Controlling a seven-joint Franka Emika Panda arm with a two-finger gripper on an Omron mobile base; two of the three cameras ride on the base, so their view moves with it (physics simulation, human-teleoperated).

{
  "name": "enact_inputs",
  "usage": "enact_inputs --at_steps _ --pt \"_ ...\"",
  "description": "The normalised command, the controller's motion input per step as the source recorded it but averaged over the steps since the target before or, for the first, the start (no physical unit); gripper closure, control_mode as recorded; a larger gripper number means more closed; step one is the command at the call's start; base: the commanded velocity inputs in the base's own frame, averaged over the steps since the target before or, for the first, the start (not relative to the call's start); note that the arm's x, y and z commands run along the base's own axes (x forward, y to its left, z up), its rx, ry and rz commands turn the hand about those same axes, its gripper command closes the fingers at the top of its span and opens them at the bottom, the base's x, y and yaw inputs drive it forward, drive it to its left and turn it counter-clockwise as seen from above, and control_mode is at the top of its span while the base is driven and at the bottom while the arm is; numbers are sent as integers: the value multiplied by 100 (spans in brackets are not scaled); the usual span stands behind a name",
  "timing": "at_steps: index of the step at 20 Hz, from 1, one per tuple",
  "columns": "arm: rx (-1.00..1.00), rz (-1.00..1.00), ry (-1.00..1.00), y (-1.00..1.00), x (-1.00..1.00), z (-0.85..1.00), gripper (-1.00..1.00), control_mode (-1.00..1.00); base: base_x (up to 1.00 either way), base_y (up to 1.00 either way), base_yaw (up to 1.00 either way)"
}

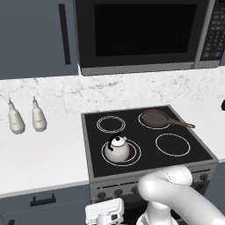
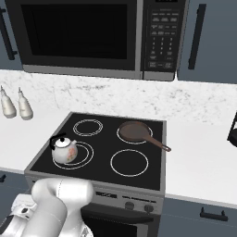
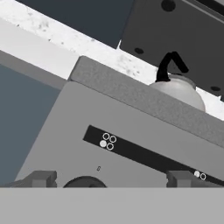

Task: Pick the kettle from the counter and place it on a stove burner. Then turn the burner on.

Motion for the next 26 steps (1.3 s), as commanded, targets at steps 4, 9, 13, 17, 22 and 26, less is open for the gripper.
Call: enact_inputs --at_steps 4,9,13,17,22,26 --pt "0 0 0 0 4 -12 -100 -100 0 0 0" --pt "0 0 0 0 6 -6 100 -100 0 0 0" --pt "0 0 0 0 0 0 100 -100 0 0 0" --pt "0 0 0 0 1 0 100 -100 0 0 0" --pt "0 0 0 0 15 0 100 -100 0 0 0" --pt "-6 0 4 15 32 -5 100 -100 0 0 0"
